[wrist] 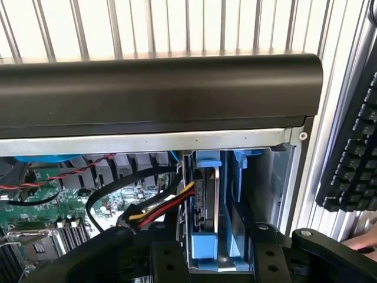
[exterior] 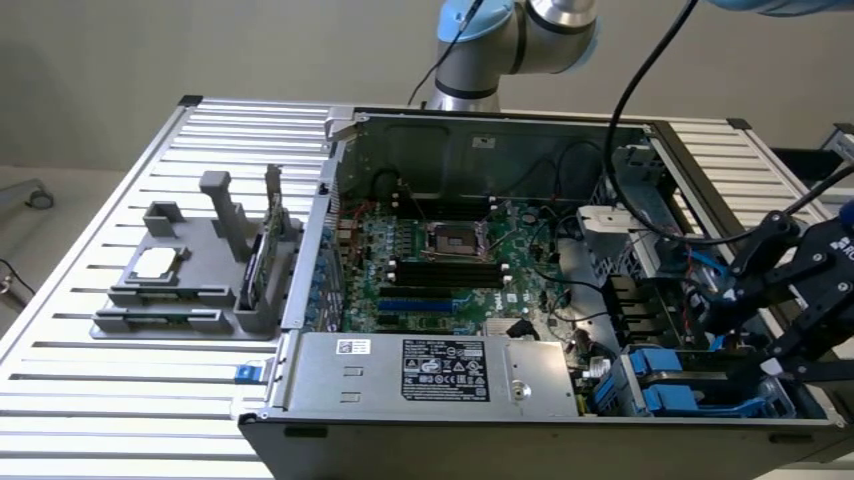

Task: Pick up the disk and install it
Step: 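Insert the first disk wire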

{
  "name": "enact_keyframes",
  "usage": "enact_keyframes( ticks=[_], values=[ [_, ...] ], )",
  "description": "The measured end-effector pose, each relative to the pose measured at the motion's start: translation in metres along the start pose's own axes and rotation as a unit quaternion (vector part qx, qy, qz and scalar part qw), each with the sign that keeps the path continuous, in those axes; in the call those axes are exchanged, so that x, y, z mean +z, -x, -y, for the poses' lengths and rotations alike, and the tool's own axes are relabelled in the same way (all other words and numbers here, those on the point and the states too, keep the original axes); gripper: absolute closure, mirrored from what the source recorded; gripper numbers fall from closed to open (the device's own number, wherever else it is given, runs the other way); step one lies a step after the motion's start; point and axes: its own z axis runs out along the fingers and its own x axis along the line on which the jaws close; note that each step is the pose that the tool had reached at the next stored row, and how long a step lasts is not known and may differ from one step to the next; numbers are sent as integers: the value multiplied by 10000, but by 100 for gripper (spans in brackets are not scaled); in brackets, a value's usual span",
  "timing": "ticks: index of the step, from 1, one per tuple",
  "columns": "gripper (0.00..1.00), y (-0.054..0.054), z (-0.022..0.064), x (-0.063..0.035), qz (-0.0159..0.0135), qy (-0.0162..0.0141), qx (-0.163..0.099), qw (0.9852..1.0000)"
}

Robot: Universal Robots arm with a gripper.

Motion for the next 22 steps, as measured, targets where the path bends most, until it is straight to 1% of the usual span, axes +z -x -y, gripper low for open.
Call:
enact_keyframes(
  ticks=[6, 11, 14, 18, 20, 22],
  values=[
    [51, 14, 35, -96, 2, -44, -1, 10000],
    [51, 21, 71, -197, 3, -76, -3, 10000],
    [51, 25, 90, -251, -2, -85, -5, 10000],
    [51, 47, 110, -282, -27, -90, -15, 10000],
    [51, 63, 131, -287, -34, -90, -18, 10000],
    [51, 91, 172, -273, -37, -90, -18, 10000]
  ],
)
